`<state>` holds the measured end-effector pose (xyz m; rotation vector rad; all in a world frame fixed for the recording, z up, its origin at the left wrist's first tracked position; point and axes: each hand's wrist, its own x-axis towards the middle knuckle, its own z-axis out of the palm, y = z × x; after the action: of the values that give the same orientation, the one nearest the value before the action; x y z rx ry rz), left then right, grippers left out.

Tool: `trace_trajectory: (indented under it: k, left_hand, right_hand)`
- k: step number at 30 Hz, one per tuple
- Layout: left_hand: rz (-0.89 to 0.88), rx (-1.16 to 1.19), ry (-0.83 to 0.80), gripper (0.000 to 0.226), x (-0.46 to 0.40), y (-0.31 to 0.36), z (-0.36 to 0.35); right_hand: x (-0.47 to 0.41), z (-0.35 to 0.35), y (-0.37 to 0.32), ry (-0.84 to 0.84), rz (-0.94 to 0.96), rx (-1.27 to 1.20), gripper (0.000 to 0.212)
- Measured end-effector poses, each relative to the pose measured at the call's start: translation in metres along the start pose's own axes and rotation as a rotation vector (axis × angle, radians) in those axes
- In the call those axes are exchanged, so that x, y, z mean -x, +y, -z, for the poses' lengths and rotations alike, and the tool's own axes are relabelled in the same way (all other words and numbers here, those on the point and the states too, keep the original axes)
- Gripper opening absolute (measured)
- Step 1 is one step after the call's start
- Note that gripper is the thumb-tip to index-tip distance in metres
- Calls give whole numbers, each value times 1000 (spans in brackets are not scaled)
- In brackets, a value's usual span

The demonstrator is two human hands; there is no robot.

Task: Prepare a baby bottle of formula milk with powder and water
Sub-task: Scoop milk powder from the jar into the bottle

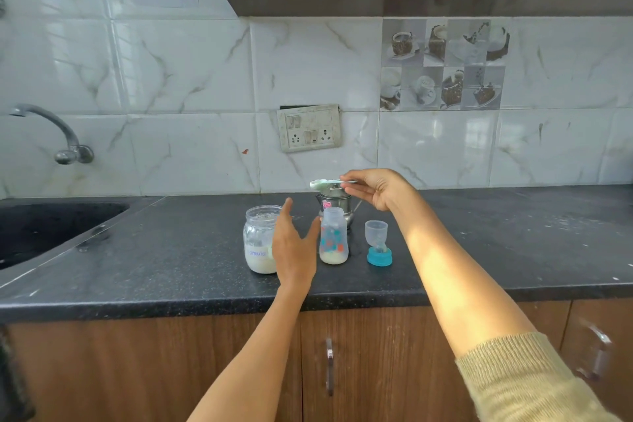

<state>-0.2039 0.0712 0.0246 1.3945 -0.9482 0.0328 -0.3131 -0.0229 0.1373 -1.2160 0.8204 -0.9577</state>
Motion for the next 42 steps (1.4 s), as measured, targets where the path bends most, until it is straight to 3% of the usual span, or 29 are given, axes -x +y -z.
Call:
trace_trajectory:
  k: [4,7,16,19,21,27,34,38,40,42]
  left_hand:
    - [-8,-73,160,82,-12,-1,29]
    - [47,-89,190,92,-16,-12,47]
    - [279,-195,-14,124,-18,-41,69]
    - [291,-209,-52,124,-18,-48,67]
    - [292,-214,-57,122,-18,-51,65]
    - [280,-223,-45,114,-19,-59,61]
    - [226,-206,-28,74,-17,-61,60]
    - [212,-206,-19,69,-17,-62,59]
    - [222,-207,-16,72,-17,-62,58]
    - [235,-204,-6,95,-17,-61,57]
  right_hand:
    - [2,-29,-3,-44,16,15,8]
    - [4,-51,1,-73,7,29,10]
    - [2,-92,28,-104,-54,160,11]
    - [-5,-99,38,-93,-74,230,12]
    - [-9,-102,42,-73,-72,266,2]
    - [-18,-101,51,-52,-99,277,12]
    - [-13,-97,56,-76,-109,282,5]
    - [-11,-98,54,-103,-78,266,37]
    - [-11,-97,52,-103,-76,243,32]
    - [-11,-96,51,-103,-79,249,24]
